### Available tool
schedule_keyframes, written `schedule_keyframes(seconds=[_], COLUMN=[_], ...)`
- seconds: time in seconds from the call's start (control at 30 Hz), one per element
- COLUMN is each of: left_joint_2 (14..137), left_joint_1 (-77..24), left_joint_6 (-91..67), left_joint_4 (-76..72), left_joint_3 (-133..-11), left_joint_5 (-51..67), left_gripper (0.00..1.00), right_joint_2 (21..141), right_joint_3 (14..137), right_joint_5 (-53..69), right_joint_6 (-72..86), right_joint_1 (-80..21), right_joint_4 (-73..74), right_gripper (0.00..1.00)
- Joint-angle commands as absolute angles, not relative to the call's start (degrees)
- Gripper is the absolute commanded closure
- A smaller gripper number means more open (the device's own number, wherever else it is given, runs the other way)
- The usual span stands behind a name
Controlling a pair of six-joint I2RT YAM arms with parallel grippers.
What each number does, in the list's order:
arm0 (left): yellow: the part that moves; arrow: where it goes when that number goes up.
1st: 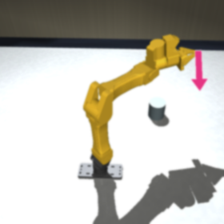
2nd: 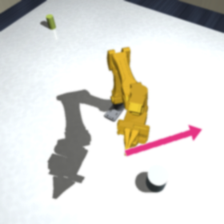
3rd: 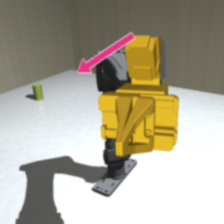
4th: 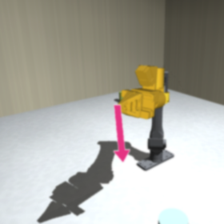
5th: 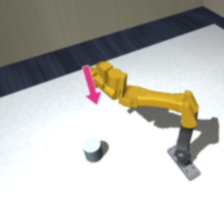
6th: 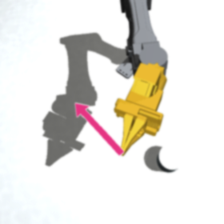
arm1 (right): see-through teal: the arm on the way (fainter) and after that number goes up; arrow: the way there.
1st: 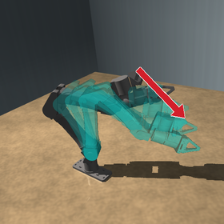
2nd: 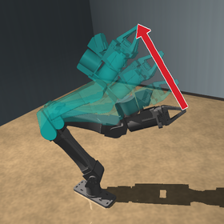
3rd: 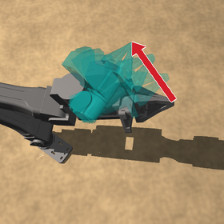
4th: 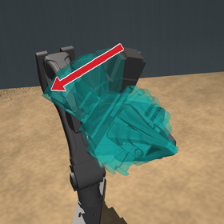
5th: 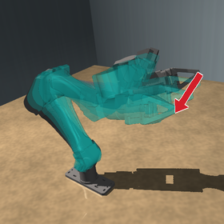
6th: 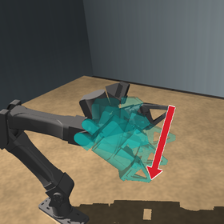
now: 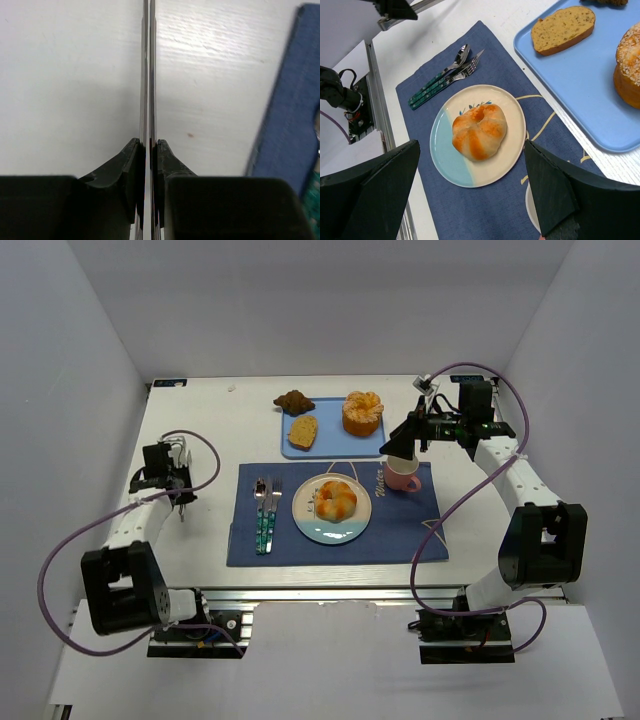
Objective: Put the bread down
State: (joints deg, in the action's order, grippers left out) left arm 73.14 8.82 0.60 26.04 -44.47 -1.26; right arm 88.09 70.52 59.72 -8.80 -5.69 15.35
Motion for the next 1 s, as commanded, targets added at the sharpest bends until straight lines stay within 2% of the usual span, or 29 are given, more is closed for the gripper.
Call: schedule_keyframes(seconds=[0.0,0.1,0.23,0.43,0.47,0.53,0.6,0.63,0.8,0.93,0.97], left_joint_2=[77.2,80.5,84.0,82.6,81.2,79.3,75.7,74.4,64.5,56.4,54.9], left_joint_1=[10.5,10.9,11.6,12.5,12.7,13.1,13.2,13.2,13.2,13.2,13.2], left_joint_6=[6.2,6.1,5.5,4.0,2.6,1.1,-2.5,-5.0,-11.2,-16.2,-17.0], left_joint_4=[18.1,16.2,15.2,16.1,16.4,17.7,19.0,19.3,22.2,24.3,24.2], left_joint_3=[-43.1,-42.3,-41.7,-42.1,-42.4,-43.0,-44.1,-44.4,-46.2,-47.3,-47.2], left_joint_5=[1.6,1.1,1.0,-2.1,-3.1,-4.4,-5.1,-5.7,-4.2,-0.1,4.9], left_gripper=[0.77,0.6,0.51,0.45,0.37,0.34,0.1,0.02,0.02,0.02,0.02], right_joint_2=[87.0,86.8,86.9,87.2,87.3,86.9,86.7,86.7,86.7,87.3,87.4], right_joint_3=[73.3,73.3,73.8,74.4,74.5,74.6,74.7,75.1,75.9,76.0,76.1], right_joint_5=[60.2,60.1,59.8,59.8,59.7,58.1,54.0,52.0,39.4,36.9,37.0], right_joint_6=[-11.2,-11.1,-11.6,-13.0,-13.2,-13.2,-11.8,-10.8,-7.9,-6.3,-6.2], right_joint_1=[-5.4,-5.3,-5.4,-5.3,-5.3,-5.3,-5.3,-5.4,-5.3,-5.3,-5.3], right_joint_4=[17.5,17.8,18.7,20.5,20.8,21.5,21.7,22.1,21.3,17.9,17.0], right_gripper=[0.11,0.11,0.11,0.11,0.11,0.11,0.11,0.11,0.11,0.11,0.1])
